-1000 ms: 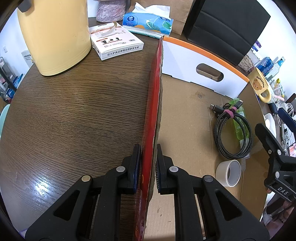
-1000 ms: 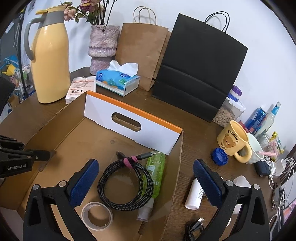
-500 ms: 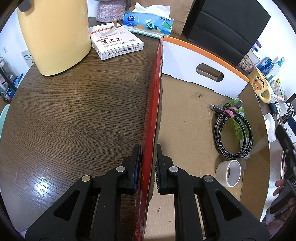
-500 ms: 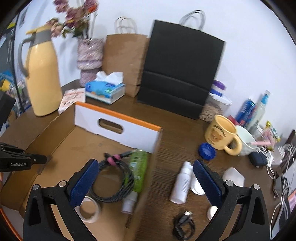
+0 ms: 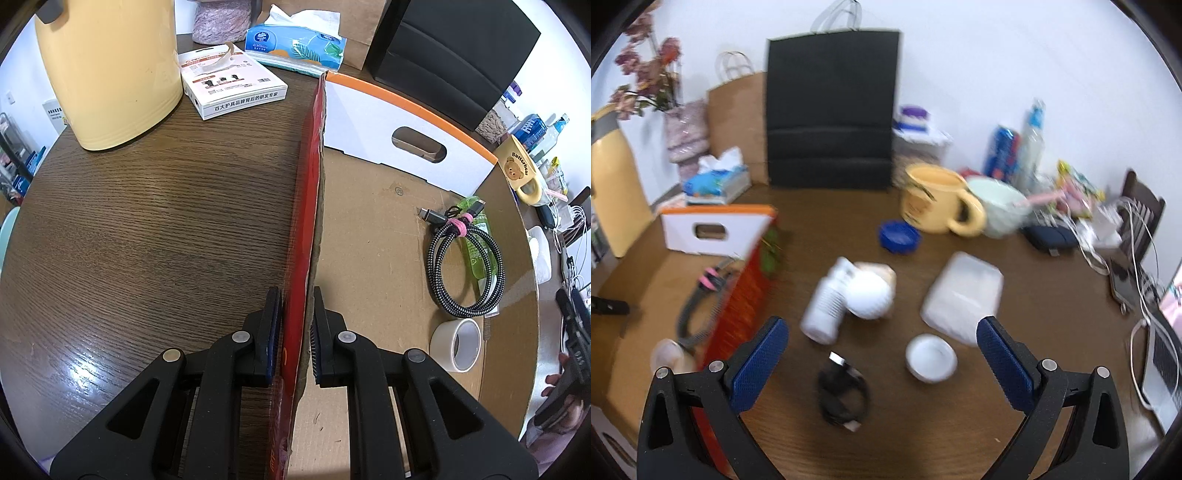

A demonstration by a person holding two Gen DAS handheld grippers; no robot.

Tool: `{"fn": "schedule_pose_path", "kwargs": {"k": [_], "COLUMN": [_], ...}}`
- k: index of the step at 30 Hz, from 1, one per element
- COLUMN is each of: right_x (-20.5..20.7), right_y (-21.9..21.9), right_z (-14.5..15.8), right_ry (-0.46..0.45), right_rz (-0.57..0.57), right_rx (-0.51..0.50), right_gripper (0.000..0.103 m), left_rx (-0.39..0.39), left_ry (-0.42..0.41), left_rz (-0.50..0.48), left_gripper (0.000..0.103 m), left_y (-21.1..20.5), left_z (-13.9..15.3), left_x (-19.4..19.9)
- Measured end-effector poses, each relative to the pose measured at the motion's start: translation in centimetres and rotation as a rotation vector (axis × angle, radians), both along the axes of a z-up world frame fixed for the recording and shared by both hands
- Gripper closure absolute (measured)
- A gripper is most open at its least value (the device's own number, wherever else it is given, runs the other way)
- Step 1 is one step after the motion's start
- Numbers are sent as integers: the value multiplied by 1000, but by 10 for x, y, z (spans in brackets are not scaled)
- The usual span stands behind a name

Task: Organize rigid objects
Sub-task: 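Move the right gripper back over the white bottle cap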

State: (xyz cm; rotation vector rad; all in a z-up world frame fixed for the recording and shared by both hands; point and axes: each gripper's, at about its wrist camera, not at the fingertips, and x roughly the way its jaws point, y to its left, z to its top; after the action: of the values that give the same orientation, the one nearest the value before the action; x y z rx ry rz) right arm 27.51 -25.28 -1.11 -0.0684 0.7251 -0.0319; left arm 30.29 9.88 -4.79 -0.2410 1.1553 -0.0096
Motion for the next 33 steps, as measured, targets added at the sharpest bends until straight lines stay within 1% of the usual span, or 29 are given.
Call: {"fn": "schedule_pose_path", "kwargs": {"k": [4,9,16,21,33], "right_x": [2,9,28,34,36], "right_y": [-22,-43,-53,-57,-57], "right_z": [-20,-43,-64,-70,-71], "right_ry": [54,107,174,219,222], "right_rz": [-44,-97,-125,-123,-124], "right_rx": [4,39,64,91,89], "right_gripper": [0,0,0,0,0], "left_rx": [0,0,0,0,0], "left_ry": [0,0,0,0,-1], "left_rz": [0,0,0,0,-1], "left_gripper": [93,93,93,93,93], "left_y": [0,0,0,0,0], "left_z": [0,0,0,0,0], "left_x": [0,0,0,0,0]}}
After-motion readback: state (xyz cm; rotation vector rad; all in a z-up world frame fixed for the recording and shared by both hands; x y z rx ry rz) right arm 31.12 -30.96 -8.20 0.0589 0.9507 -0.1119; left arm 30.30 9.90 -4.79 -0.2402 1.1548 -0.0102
